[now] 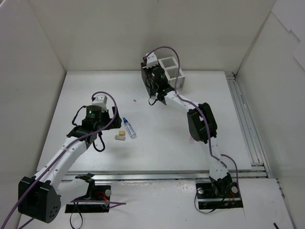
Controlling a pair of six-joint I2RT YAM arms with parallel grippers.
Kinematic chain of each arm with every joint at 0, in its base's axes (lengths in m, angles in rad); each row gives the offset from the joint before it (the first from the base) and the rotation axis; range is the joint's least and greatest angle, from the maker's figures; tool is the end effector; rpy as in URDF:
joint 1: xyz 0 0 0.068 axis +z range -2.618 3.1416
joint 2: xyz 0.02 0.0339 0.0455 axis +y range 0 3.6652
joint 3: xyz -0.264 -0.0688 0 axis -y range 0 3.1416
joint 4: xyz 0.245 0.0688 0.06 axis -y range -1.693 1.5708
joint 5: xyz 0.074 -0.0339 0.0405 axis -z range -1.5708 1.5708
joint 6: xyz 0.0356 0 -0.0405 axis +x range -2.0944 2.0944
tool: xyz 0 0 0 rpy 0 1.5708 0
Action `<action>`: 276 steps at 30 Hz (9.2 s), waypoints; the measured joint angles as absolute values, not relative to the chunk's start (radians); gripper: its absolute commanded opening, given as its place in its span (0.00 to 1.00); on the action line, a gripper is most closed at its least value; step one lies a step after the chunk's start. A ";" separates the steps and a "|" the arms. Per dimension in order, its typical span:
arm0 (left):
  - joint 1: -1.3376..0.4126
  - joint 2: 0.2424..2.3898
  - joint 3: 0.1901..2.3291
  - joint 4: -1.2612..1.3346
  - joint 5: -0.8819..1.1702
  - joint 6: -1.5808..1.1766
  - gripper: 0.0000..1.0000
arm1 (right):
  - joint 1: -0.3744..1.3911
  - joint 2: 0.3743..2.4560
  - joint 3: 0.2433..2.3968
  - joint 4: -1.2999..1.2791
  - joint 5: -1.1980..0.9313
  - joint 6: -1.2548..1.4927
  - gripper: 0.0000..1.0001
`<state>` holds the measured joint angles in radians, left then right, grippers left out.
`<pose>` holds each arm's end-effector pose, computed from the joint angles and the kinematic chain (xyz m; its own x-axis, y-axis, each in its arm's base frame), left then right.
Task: Sort the stationery into containers
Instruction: Place the stationery in the storage box, then pick up the stationery from the center of the board, then place the stationery in the storage box, then pick up the stationery from the center of the board, then place the stationery in the storage box, then pick up the stationery from the center of the board.
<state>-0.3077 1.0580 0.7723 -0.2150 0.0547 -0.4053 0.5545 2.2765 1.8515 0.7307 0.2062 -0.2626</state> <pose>0.2268 -0.0741 0.2795 -0.5577 -0.2359 -0.7958 0.1395 0.9185 -0.3700 0.4654 0.2797 0.3008 0.3378 -0.0897 -0.9369 -0.2710 0.9440 -0.1880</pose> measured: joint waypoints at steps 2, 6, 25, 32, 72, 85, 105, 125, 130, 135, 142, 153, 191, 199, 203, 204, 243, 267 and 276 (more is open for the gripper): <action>-0.303 1.069 0.772 -0.223 0.055 -0.406 1.00 | 0.554 2.350 1.904 0.746 0.220 -0.276 0.00; -0.294 1.076 0.772 -0.230 0.056 -0.405 1.00 | 0.549 2.418 1.929 0.757 0.236 -0.273 0.00; -0.267 1.078 0.772 -0.237 0.108 -0.406 1.00 | 0.559 2.198 1.605 0.886 0.269 -0.202 0.86; -0.267 1.077 0.772 -0.244 0.118 -0.427 1.00 | 0.604 1.736 1.211 0.883 0.372 -0.094 0.98; -0.268 0.991 0.772 -0.342 -0.029 -0.488 1.00 | 0.321 1.582 0.845 -0.135 0.150 0.501 0.00; -0.268 1.036 0.772 -0.339 -0.021 -0.491 1.00 | 0.460 1.500 1.093 0.313 0.119 0.118 0.00; -0.220 1.143 0.841 -0.368 -0.022 -0.483 1.00 | 0.475 2.269 1.787 0.729 0.046 -0.188 0.03; -0.196 1.222 0.863 -0.353 0.073 -0.475 1.00 | 0.482 2.298 1.644 0.844 0.089 -0.167 0.89; -0.205 1.317 0.909 -0.329 0.091 -0.500 1.00 | 0.497 2.175 1.549 0.840 0.064 -0.177 0.98; -0.255 1.405 0.976 -0.308 0.089 -0.535 1.00 | 0.546 1.930 1.421 0.852 0.068 -0.181 0.98; -0.324 1.537 1.073 -0.318 0.048 -0.617 0.98 | 0.598 1.582 1.117 0.894 0.221 -0.147 0.98; -0.407 1.731 1.143 -0.376 -0.054 -0.781 0.71 | 0.706 1.345 0.835 0.663 0.495 0.043 0.98; -0.489 1.379 0.975 0.072 0.893 -0.002 0.00 | 0.588 1.081 0.652 0.539 -0.281 0.358 0.96; -0.498 1.391 0.981 0.044 0.920 0.030 0.00 | 0.602 1.277 0.691 0.617 -0.320 0.493 0.87; -0.505 1.407 1.003 0.043 0.895 0.023 0.00 | 0.634 1.326 0.727 0.645 -0.295 0.513 0.68; -0.508 1.410 1.009 0.042 0.886 0.019 0.00 | 0.640 1.335 0.733 0.654 -0.283 0.520 0.57; -0.312 1.109 0.709 -0.180 0.384 -0.343 1.00 | 0.338 2.068 1.708 0.638 0.172 -0.007 0.00; -0.297 1.335 0.717 -0.245 0.191 -0.513 0.89 | 0.355 1.913 1.439 0.622 0.185 -0.104 0.89; -0.382 1.494 0.850 -0.251 0.032 -0.511 0.72 | 0.403 1.476 1.099 0.685 0.208 0.006 0.90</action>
<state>-0.3817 1.4937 0.8497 -0.2508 0.0319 -0.5106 0.4034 1.4757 1.0992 0.6846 0.2081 0.0063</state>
